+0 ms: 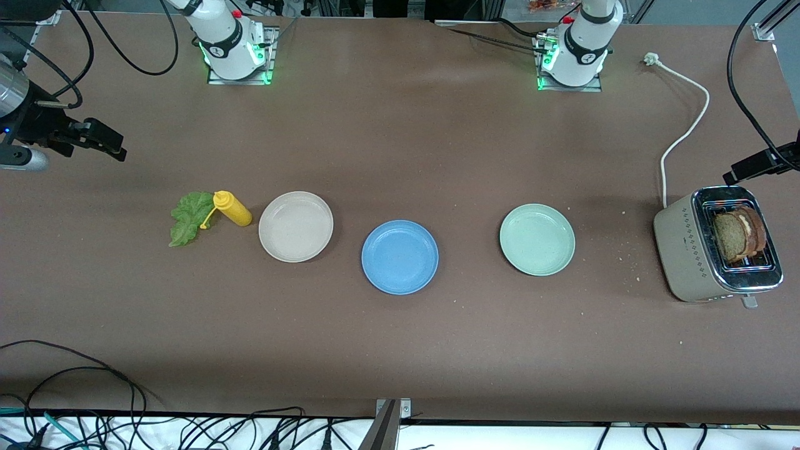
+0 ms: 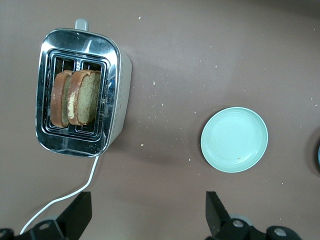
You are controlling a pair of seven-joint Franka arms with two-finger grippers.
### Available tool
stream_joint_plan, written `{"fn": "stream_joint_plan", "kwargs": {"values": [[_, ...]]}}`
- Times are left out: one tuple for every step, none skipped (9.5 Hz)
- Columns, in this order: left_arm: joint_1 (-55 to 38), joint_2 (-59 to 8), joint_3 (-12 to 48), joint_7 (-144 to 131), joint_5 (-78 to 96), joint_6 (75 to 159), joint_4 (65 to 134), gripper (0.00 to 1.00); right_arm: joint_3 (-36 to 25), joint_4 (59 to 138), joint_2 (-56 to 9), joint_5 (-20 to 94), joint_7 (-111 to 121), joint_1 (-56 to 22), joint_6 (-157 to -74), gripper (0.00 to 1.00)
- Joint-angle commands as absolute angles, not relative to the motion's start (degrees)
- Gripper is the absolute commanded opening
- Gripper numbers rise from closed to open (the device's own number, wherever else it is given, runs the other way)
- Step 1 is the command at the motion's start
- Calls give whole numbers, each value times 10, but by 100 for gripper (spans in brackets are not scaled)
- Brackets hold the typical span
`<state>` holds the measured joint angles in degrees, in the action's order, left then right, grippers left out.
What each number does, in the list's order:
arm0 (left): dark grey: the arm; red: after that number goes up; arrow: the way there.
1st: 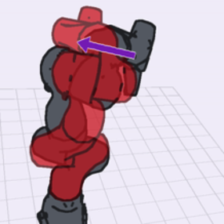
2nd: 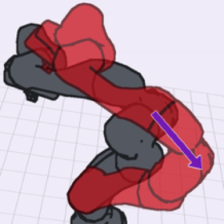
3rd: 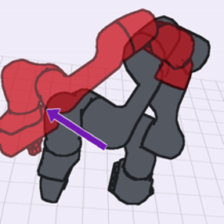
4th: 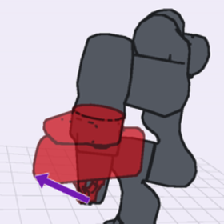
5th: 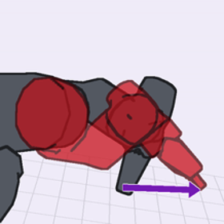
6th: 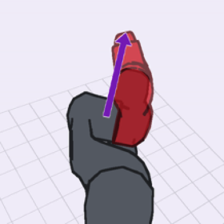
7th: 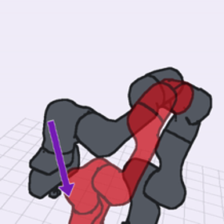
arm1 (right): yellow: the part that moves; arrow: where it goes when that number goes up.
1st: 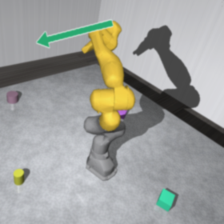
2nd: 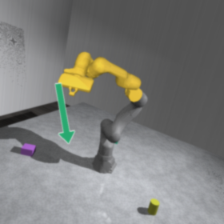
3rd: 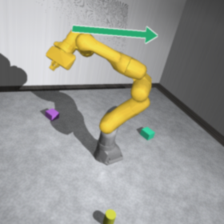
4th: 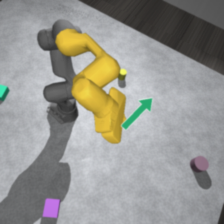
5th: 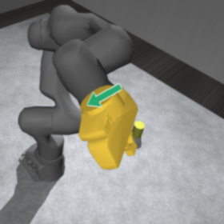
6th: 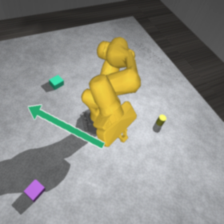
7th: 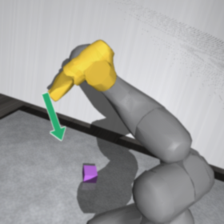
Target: Make sandwich in blue plate with both arms
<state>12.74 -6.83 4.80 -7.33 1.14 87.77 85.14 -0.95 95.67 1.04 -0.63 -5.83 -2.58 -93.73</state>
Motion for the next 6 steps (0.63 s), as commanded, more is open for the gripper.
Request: {"fn": "stream_joint_plan", "kwargs": {"values": [[126, -60, 50, -62, -2, 875, 859, 100, -11, 945, 9, -4, -63, -32, -929, 100], [126, -60, 50, -61, -1, 875, 859, 100, -11, 945, 8, -4, -63, -32, -929, 100], [127, -60, 50, -60, -1, 875, 859, 100, -11, 945, 9, -4, -63, -33, -929, 100], [127, -60, 50, -60, -1, 875, 859, 100, -11, 944, 9, -5, -63, -38, -929, 100], [127, -60, 50, -59, -2, 875, 859, 100, -11, 944, 9, -5, -63, -39, -929, 100], [127, -60, 50, -60, -1, 875, 859, 100, -12, 944, 8, -5, -63, -38, -929, 100]]}}
